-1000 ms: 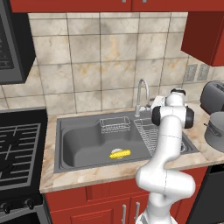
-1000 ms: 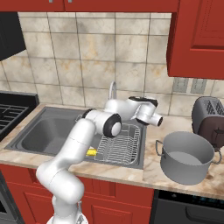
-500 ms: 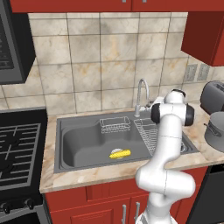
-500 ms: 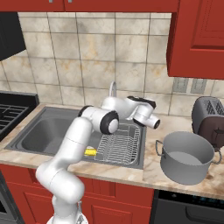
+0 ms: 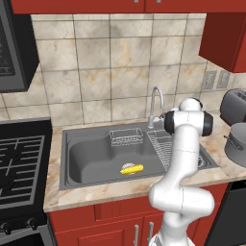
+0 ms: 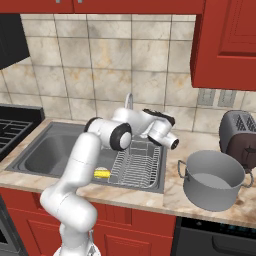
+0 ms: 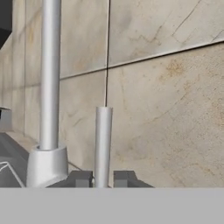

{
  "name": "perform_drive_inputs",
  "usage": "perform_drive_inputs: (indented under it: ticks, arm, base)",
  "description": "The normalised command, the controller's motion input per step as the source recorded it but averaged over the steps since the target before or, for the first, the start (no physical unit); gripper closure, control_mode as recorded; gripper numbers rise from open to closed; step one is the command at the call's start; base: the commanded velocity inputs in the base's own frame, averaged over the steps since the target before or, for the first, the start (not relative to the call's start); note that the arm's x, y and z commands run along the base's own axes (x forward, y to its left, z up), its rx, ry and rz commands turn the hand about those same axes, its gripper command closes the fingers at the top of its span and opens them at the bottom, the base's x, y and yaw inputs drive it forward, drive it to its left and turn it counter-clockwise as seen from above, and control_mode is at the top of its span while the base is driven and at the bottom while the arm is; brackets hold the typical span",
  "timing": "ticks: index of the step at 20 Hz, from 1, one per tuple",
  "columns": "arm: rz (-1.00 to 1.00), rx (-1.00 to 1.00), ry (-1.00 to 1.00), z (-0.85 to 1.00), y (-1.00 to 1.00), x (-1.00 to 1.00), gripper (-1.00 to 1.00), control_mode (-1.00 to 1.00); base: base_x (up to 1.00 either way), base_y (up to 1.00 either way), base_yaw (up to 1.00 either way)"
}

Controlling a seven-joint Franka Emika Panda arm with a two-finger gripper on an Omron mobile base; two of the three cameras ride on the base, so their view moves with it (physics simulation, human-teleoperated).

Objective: Dump the corn from the pot into the sink. Then turn on the water and wash the corn. Then turn off the water and put the corn back in the pot.

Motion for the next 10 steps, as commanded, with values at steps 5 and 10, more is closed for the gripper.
perform_drive_inputs:
  ticks: [5,10]
  arm:
    - [-0.04,0.02,0.00,0.00,0.00,0.13,1.00,-1.00]
    - [-0.01,0.12,0.00,0.00,-0.02,0.14,1.00,-1.00]
  base:
    - [0.00,0.00,0.00]
    - [0.00,0.00,0.00]
